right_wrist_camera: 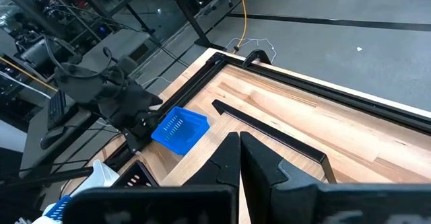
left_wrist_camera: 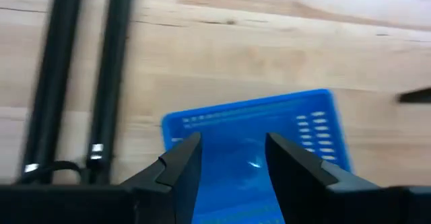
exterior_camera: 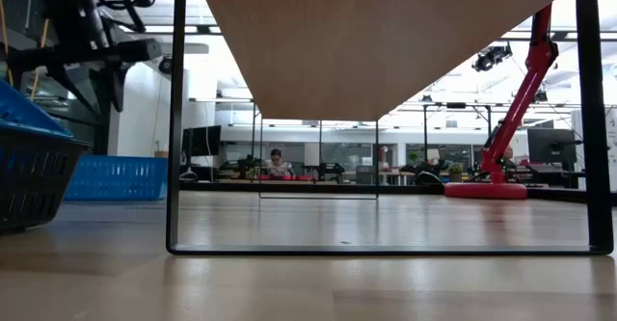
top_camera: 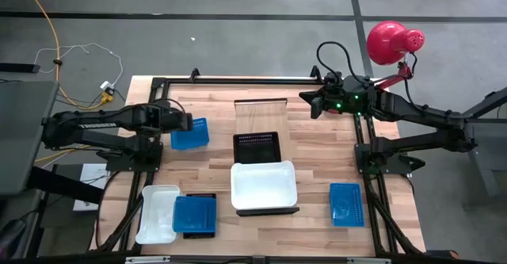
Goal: Stack baskets on shelf by color
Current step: Put the top blue bin on the shelf
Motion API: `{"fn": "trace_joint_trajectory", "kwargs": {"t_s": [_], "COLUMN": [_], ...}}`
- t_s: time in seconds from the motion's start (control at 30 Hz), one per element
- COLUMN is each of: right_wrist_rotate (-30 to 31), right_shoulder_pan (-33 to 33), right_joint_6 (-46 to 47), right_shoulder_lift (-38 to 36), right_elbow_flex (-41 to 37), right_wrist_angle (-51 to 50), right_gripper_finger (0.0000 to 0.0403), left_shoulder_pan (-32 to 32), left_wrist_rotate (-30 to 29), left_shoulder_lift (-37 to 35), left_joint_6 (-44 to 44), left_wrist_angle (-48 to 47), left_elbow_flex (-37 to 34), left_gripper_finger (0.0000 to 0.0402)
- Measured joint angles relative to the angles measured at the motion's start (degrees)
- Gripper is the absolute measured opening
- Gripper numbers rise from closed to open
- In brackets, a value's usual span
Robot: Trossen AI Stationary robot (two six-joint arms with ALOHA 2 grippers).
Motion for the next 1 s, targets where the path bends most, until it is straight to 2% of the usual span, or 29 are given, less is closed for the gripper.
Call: {"fn": "trace_joint_trajectory", "kwargs": {"t_s": [0.27,0.53,0.8,1.0], "right_wrist_rotate": [-0.02,-0.22,-0.24,-0.28], "right_shoulder_pan": [0.00,0.00,0.00,0.00], "right_joint_6": [0.00,0.00,0.00,0.00], "right_shoulder_lift": [0.00,0.00,0.00,0.00], "right_elbow_flex": [0.00,0.00,0.00,0.00], "right_wrist_angle": [0.00,0.00,0.00,-0.04], "right_gripper_finger": [0.0000,0.0000,0.0000,0.0000], "left_shoulder_pan": [3.35,4.25,4.38,7.35], "left_wrist_rotate": [-0.30,1.45,1.74,1.56], "left_shoulder_lift": [8.74,16.90,19.87,20.03], "left_joint_6": [-0.26,-1.15,-4.11,-4.17], "left_wrist_angle": [-6.66,-6.69,-4.54,-4.10], "left_elbow_flex": [0.00,0.00,-1.72,-1.45], "left_gripper_finger": [0.0152,0.0152,0.0152,0.0152]}}
